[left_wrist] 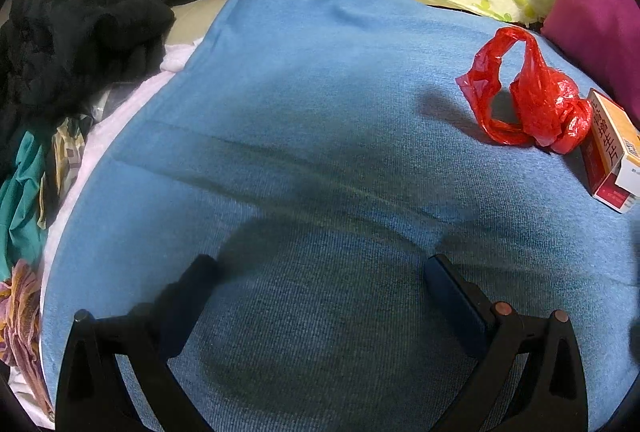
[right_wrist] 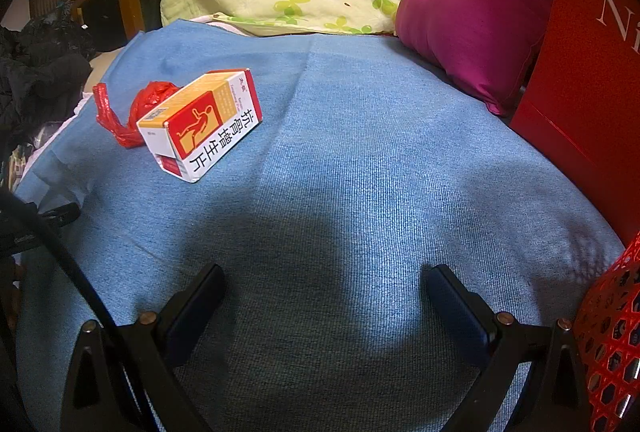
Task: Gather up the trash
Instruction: 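Move both tools back toward the medicine box and red bag on blanket, then lower both open tools toward the red plastic bag and medicine box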
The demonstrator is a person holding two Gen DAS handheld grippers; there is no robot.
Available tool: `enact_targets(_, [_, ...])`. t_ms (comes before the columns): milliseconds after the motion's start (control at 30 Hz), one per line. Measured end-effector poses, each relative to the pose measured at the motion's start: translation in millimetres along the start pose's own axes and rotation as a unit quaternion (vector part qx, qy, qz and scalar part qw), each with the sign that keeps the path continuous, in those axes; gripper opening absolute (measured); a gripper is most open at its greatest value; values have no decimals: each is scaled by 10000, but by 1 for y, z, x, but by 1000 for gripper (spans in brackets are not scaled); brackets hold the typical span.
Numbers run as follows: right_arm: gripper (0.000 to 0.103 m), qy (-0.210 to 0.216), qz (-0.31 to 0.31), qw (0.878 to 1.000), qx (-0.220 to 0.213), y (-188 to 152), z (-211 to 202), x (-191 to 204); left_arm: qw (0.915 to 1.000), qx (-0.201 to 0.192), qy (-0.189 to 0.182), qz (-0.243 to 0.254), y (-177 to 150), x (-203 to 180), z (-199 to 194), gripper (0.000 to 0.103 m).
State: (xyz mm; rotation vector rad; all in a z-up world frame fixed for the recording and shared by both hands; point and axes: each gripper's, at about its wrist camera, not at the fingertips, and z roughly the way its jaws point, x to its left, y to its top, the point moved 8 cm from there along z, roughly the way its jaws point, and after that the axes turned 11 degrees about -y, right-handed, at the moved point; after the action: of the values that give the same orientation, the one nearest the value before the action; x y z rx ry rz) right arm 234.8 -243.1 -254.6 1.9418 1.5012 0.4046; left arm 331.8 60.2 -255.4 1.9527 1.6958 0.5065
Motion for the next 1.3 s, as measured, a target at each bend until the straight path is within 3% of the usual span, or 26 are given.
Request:
enact_targets(833, [103,10,-7,10000,3,0,0,0,10000,1,38,-16,-1,-1,-1,103])
enact_targets(1033, [103,13,-8,10000,5,0,0,0,9999,-60,-96,88,-14,-7,-21,103])
enact_targets(1133, [103,15,-9,10000,5,0,1,0,9986,-302,-255,354,-18,-22,-46,103])
enact_targets(1300, [103,16,-10,10000,5,0,0,0,9891,-1132,-321,887,-10,-52,-87,103])
